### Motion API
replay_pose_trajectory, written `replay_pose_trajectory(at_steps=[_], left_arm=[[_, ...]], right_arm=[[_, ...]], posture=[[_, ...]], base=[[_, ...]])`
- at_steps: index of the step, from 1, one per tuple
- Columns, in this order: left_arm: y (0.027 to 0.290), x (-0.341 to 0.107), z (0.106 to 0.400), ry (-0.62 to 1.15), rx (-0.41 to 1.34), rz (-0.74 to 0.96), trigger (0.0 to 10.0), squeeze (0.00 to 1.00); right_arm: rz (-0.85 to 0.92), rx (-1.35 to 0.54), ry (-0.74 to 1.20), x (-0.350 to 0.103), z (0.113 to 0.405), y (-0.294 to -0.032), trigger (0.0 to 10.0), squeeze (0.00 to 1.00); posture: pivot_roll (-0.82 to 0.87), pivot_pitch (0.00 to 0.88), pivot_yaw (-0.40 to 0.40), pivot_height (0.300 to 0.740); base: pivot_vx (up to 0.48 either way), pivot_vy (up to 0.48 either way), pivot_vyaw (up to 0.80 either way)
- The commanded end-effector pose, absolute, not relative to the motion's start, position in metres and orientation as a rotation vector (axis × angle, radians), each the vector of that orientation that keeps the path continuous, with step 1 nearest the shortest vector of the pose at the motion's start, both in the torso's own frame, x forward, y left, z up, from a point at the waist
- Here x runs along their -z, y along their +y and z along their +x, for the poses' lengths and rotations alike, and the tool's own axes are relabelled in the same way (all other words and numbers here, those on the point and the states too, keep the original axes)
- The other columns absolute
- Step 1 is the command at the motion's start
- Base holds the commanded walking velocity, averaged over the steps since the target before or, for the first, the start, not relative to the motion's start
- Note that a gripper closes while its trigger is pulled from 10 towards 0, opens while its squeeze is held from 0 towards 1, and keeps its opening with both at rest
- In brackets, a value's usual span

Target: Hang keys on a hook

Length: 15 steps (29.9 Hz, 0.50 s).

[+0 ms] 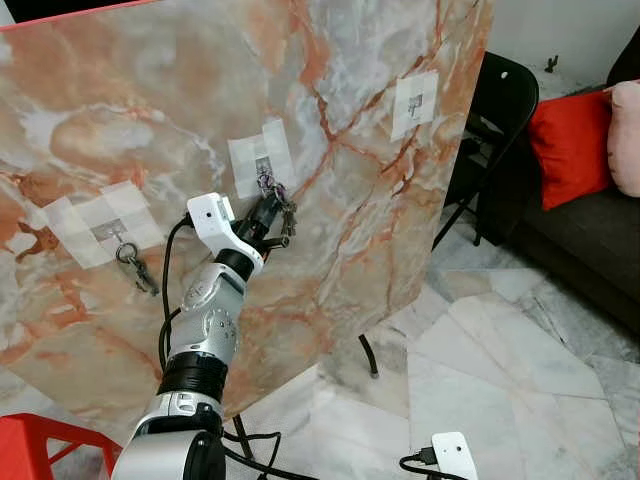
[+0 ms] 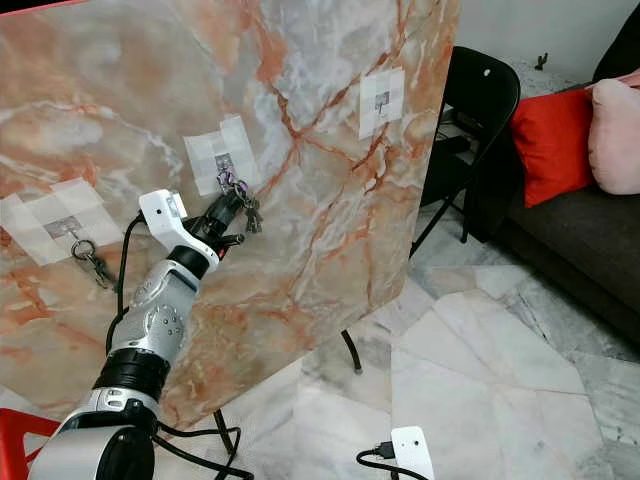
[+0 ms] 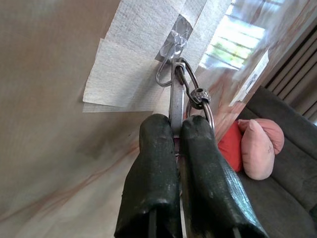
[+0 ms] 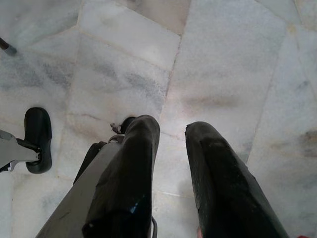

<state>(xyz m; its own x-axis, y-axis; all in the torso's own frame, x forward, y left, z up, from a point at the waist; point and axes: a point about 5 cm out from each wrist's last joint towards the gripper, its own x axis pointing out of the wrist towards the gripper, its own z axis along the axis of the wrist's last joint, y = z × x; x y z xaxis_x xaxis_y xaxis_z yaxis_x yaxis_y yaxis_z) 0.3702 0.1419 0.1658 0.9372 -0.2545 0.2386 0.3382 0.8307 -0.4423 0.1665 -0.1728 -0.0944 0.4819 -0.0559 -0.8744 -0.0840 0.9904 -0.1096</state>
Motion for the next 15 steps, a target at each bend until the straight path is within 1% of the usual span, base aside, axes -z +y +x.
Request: replay_pose_trajectory(at_steps=[1,15], left_arm=[[0.1406,-0.1734,0.3733,-0.197,0.319,-0.525,10.0,0.0],[0.1424,-0.1742,0.3742,-0.204,0.318,-0.632,10.0,0.0]], right_arm=[[-0.144,-0.012,1.07,0.0944,0.1665,-0.1737,10.0,0.0],[-0.144,-0.013,1.068,0.0942,0.1667,-0.1736,10.0,0.0]], posture=[[0.01,0.0,-0.003,0.74],[0.01,0.0,-0.004,0.74]], base=[[0.0,0.0,0.0],[0.0,0.0,0.0]])
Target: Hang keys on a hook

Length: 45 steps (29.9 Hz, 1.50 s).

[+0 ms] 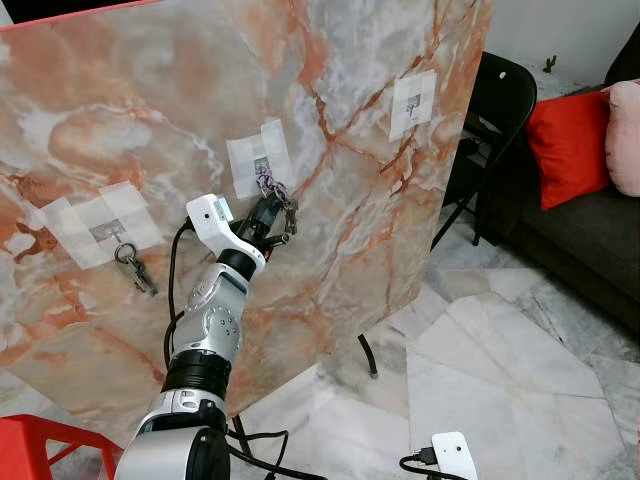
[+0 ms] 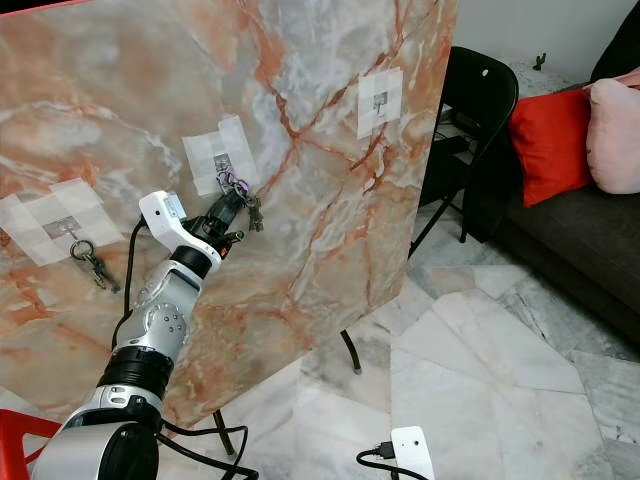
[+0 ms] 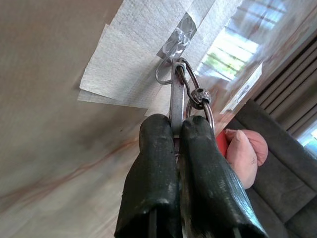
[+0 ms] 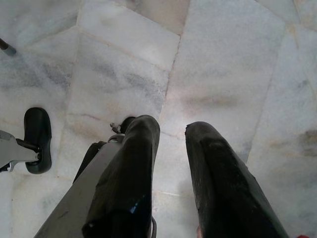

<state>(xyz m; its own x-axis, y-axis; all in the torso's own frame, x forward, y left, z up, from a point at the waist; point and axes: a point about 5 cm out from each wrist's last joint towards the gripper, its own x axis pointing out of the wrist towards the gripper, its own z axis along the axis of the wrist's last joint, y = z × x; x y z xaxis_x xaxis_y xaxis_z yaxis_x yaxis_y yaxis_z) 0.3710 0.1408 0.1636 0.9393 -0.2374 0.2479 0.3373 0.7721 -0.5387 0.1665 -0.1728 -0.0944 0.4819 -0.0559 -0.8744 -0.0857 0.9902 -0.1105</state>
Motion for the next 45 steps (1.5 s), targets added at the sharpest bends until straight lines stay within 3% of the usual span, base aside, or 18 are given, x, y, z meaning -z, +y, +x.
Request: replay_pose_trajectory(at_steps=[1,44,45], left_arm=[[0.142,-0.175,0.374,-0.207,0.318,-0.644,10.0,0.0],[0.152,-0.158,0.378,-0.138,0.385,-0.582,10.0,0.0],[0.153,-0.158,0.378,-0.137,0.382,-0.584,10.0,0.04]], right_arm=[[-0.144,-0.013,1.067,0.094,0.167,-0.174,10.0,0.0],[-0.154,-0.014,1.068,0.095,0.165,-0.176,10.0,0.0],[-0.154,-0.014,1.068,0.095,0.165,-0.176,10.0,0.0]], posture=[[0.0,0.0,-0.004,0.74],[0.0,0.0,-0.018,0.74],[0.0,0.0,-0.018,0.74]], base=[[0.0,0.0,0.0],[0.0,0.0,0.0],[0.0,0.0,0.0]])
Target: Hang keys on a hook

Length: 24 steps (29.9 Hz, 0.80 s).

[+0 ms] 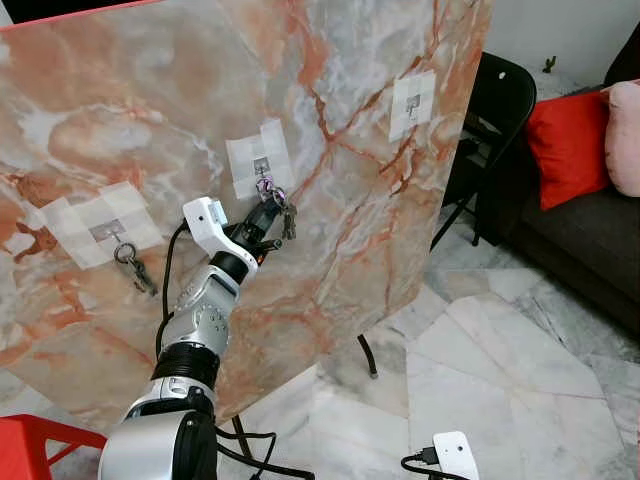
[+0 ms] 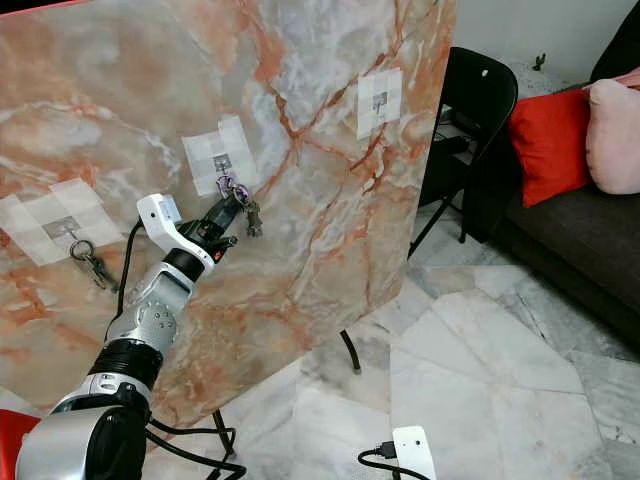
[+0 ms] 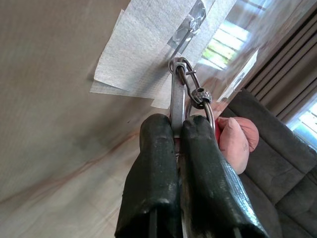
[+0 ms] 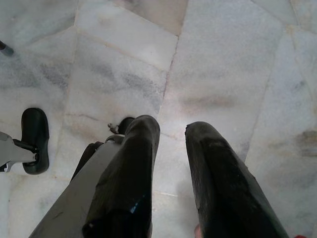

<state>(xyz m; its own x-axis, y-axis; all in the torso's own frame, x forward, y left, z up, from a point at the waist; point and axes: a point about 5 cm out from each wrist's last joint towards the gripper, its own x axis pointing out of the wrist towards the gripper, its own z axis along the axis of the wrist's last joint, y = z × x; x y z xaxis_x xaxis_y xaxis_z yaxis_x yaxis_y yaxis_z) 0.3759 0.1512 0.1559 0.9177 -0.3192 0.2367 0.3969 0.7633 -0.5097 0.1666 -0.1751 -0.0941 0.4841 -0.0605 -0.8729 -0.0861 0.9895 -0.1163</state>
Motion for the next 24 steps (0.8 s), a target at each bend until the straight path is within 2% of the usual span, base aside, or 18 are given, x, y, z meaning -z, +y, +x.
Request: replay_pose_trajectory(at_steps=[1,2,3,5,6,7,8,9,18,19,20,22,23,24], left_arm=[[0.1527,-0.1577,0.3781,-0.137,0.379,-0.584,10.0,0.13],[0.1529,-0.1575,0.378,-0.137,0.378,-0.584,10.0,0.47],[0.153,-0.1573,0.3781,-0.138,0.377,-0.584,10.0,0.54],[0.1531,-0.1572,0.3782,-0.138,0.378,-0.584,10.0,0.54],[0.1532,-0.1572,0.3783,-0.139,0.378,-0.582,10.0,0.62],[0.1532,-0.1573,0.3783,-0.14,0.379,-0.581,10.0,0.64],[0.1533,-0.1574,0.3783,-0.141,0.379,-0.579,10.0,0.84],[0.1535,-0.1575,0.3784,-0.142,0.378,-0.577,10.0,1.0],[0.1545,-0.1577,0.3778,-0.149,0.375,-0.56,10.0,1.0],[0.1549,-0.1573,0.3774,-0.149,0.375,-0.552,10.0,0.98],[0.1557,-0.1565,0.3767,-0.149,0.372,-0.546,10.0,0.46],[0.1559,-0.1563,0.3765,-0.149,0.372,-0.544,10.0,0.46],[0.1566,-0.1557,0.3757,-0.151,0.371,-0.537,10.0,0.0],[0.1569,-0.1554,0.3752,-0.152,0.372,-0.533,10.0,0.0]], right_arm=[[-0.153,-0.014,1.068,0.0946,0.1652,-0.1763,10.0,0.0],[-0.153,-0.014,1.068,0.0946,0.1652,-0.1763,10.0,0.0],[-0.154,-0.015,1.068,0.0946,0.1652,-0.1763,10.0,0.0],[-0.154,-0.015,1.068,0.0946,0.1652,-0.1762,10.0,0.0],[-0.154,-0.015,1.068,0.0946,0.1652,-0.1762,10.0,0.0],[-0.154,-0.015,1.068,0.0946,0.1652,-0.1762,10.0,0.0],[-0.154,-0.015,1.068,0.0946,0.1653,-0.1762,10.0,0.0],[-0.153,-0.015,1.067,0.0945,0.1653,-0.1761,10.0,0.0],[-0.153,-0.017,1.066,0.0944,0.1657,-0.1758,10.0,0.0],[-0.153,-0.017,1.066,0.0944,0.1657,-0.1758,10.0,0.0],[-0.152,-0.017,1.066,0.0944,0.1657,-0.1757,10.0,0.0],[-0.152,-0.017,1.066,0.0944,0.1657,-0.1757,10.0,0.0],[-0.152,-0.017,1.066,0.0944,0.1657,-0.1756,10.0,0.0],[-0.152,-0.017,1.066,0.0944,0.1657,-0.1756,10.0,0.0]], posture=[[0.0,0.0,-0.018,0.74],[0.0,0.0,-0.018,0.74],[0.0,0.0,-0.018,0.74],[0.0,0.0,-0.018,0.74],[0.0,0.0,-0.018,0.74],[0.0,0.0,-0.018,0.74],[0.0,0.0,-0.018,0.74],[0.0,0.0,-0.018,0.74],[0.0,0.0,-0.018,0.74],[0.0,0.0,-0.017,0.74],[0.0,0.0,-0.017,0.74],[0.0,0.0,-0.017,0.74],[0.0,0.0,-0.018,0.74],[0.0,0.0,-0.018,0.74]], base=[[0.0,0.0,0.0],[0.0,0.0,0.0],[0.0,0.0,0.0],[0.0,0.0,0.0],[0.0,0.0,0.0],[0.0,0.0,0.0],[0.0,0.0,0.0],[0.0,0.0,0.0],[0.0,0.0,0.0],[0.0,0.0,0.0],[0.0,0.0,0.0],[0.0,0.0,0.0],[0.0,0.0,0.0],[0.0,0.0,0.0]])
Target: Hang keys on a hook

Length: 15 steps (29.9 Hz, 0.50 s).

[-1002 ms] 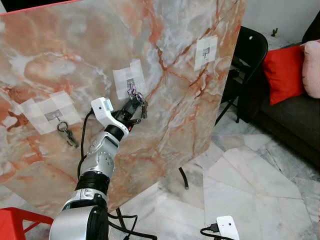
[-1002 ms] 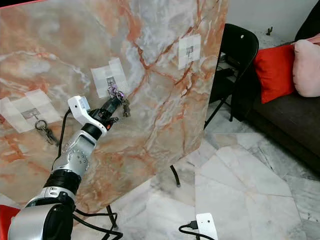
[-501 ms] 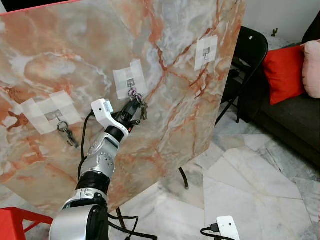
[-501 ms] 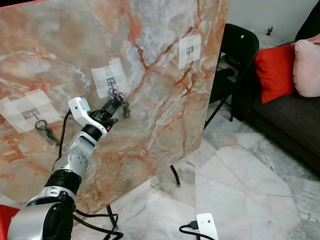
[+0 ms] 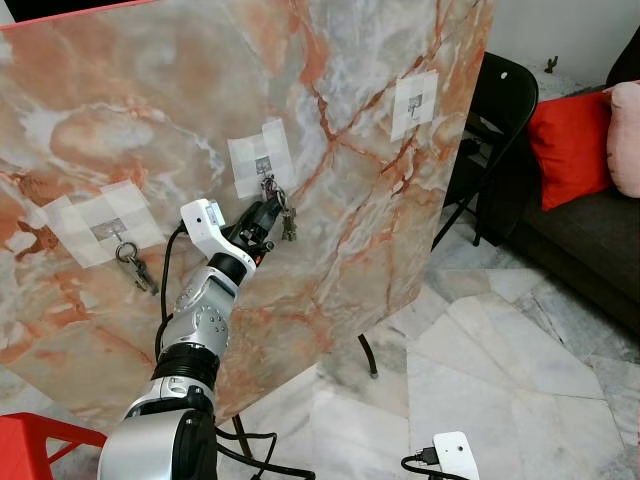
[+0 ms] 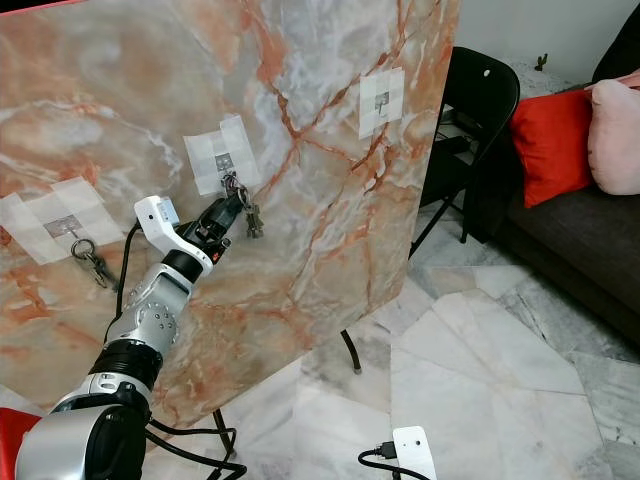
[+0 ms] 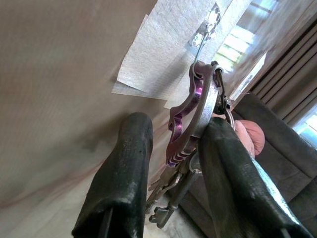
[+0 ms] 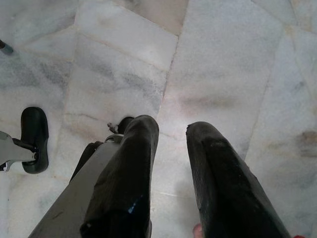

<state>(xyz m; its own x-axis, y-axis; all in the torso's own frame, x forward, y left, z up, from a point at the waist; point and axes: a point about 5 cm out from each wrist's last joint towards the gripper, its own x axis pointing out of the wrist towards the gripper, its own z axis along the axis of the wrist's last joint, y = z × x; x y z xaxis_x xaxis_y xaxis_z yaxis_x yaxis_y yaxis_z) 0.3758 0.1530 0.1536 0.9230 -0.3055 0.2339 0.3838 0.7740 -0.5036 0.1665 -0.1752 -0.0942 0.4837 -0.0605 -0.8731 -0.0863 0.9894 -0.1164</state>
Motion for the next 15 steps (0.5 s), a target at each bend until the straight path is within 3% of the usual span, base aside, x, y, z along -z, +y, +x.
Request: replay_pose_trajectory(at_steps=[1,8,15], left_arm=[[0.157,-0.155,0.375,-0.153,0.372,-0.531,10.0,0.0],[0.165,-0.156,0.369,-0.171,0.342,-0.47,10.0,0.0],[0.166,-0.169,0.366,-0.176,0.331,-0.261,10.0,0.0]], right_arm=[[-0.152,-0.017,1.067,0.094,0.166,-0.176,10.0,0.0],[-0.154,-0.017,1.068,0.095,0.165,-0.176,10.0,0.0],[-0.155,-0.018,1.069,0.095,0.165,-0.176,10.0,0.0]], posture=[[0.0,0.0,-0.018,0.74],[0.01,0.0,-0.019,0.74],[0.01,0.0,-0.018,0.74]], base=[[0.0,0.0,0.0],[0.0,0.0,0.0],[0.0,0.0,0.0]])
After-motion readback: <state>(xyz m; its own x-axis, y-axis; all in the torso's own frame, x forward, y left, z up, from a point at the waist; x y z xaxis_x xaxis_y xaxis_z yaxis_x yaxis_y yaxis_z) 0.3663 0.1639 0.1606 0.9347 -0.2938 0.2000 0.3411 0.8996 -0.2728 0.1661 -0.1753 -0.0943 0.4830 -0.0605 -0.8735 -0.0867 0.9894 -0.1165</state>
